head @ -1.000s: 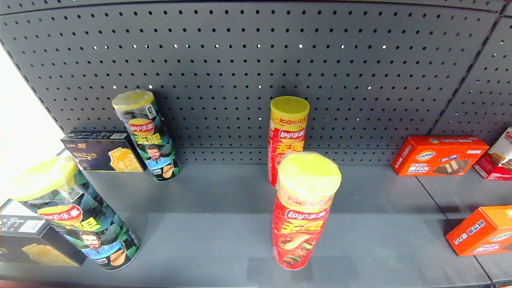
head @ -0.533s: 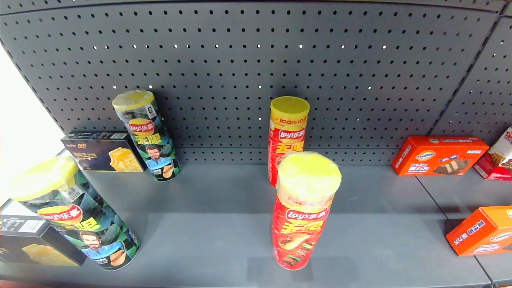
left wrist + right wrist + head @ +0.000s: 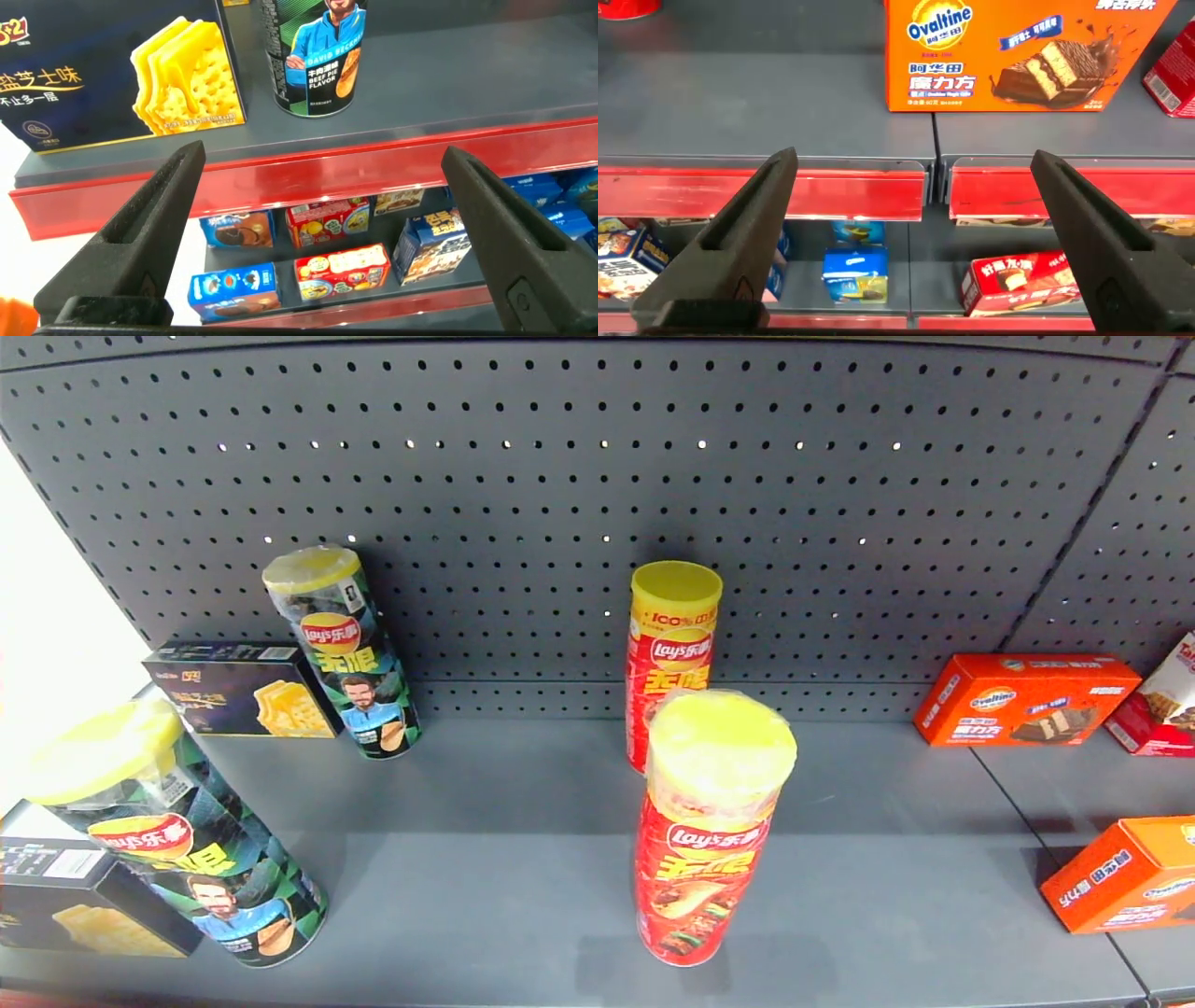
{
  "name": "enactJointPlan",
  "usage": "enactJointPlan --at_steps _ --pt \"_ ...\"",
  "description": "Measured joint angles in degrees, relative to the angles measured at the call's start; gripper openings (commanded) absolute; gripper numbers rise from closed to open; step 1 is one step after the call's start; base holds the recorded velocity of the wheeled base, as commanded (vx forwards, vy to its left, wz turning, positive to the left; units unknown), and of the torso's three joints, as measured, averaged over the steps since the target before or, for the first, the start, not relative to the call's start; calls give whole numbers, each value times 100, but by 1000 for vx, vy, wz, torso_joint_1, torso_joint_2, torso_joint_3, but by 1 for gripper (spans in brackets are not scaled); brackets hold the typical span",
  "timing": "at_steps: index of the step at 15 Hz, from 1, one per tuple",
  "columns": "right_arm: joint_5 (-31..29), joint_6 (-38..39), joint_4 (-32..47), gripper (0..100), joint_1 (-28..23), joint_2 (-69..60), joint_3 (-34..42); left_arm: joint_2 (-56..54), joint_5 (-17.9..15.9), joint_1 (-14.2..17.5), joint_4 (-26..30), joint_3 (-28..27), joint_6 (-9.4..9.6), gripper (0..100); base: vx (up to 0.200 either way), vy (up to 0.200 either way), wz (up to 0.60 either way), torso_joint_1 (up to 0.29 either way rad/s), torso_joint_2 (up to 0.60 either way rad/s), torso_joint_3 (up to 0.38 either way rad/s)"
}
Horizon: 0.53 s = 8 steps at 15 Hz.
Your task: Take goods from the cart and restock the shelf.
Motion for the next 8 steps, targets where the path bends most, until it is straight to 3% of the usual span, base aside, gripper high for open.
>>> enactJointPlan --at_steps 8 --pt "0 -2 -2 100 2 -10 5 0 11 0 -2 0 -88 100 0 0 0 0 0 0"
